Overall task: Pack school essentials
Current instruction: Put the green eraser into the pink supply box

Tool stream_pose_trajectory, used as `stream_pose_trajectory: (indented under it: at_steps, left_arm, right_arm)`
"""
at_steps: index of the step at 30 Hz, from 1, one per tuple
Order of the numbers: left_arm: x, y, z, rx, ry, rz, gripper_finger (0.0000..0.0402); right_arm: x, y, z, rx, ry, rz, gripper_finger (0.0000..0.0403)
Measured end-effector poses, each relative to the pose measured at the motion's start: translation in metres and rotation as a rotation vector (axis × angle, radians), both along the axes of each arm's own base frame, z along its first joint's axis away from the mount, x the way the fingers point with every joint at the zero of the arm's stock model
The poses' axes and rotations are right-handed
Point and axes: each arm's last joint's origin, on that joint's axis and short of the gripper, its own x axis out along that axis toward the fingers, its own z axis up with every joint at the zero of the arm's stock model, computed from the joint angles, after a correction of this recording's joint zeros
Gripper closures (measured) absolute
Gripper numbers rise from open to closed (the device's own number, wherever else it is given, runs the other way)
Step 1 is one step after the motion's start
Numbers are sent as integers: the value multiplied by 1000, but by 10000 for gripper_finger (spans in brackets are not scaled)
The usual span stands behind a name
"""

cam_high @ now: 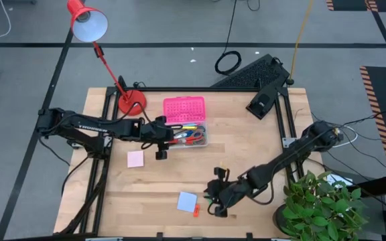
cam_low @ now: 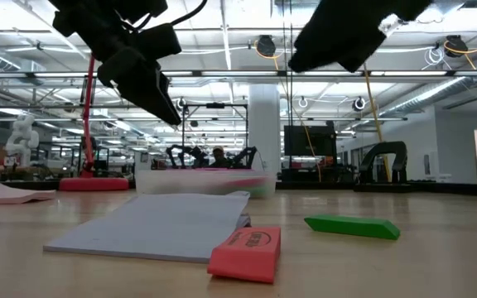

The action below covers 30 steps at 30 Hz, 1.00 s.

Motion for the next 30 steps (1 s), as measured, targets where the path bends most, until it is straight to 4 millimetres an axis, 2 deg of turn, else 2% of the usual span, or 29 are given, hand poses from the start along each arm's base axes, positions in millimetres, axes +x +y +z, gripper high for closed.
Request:
stream_pose_trajectory:
  at_steps: [7,11,14,24,30]
  left_arm:
    - [0,0,0,1,-2,0,229]
    - [0,0,0,1,-5,0,229]
    - [0,0,0,1,-5,0,229]
    - [0,0,0,1,-7,1,229]
    - [1,0,1,0,-10,2,229]
  right_arm:
    - [1,2,-17,-11,61,-29,204]
    - [2,5,-31,-68,77,-42,167]
    - [2,8,-37,-76,85,-70,159]
    - [-10,29,-38,-91,32,-104,164]
    - [-14,36,-54,-120,47,-126,165]
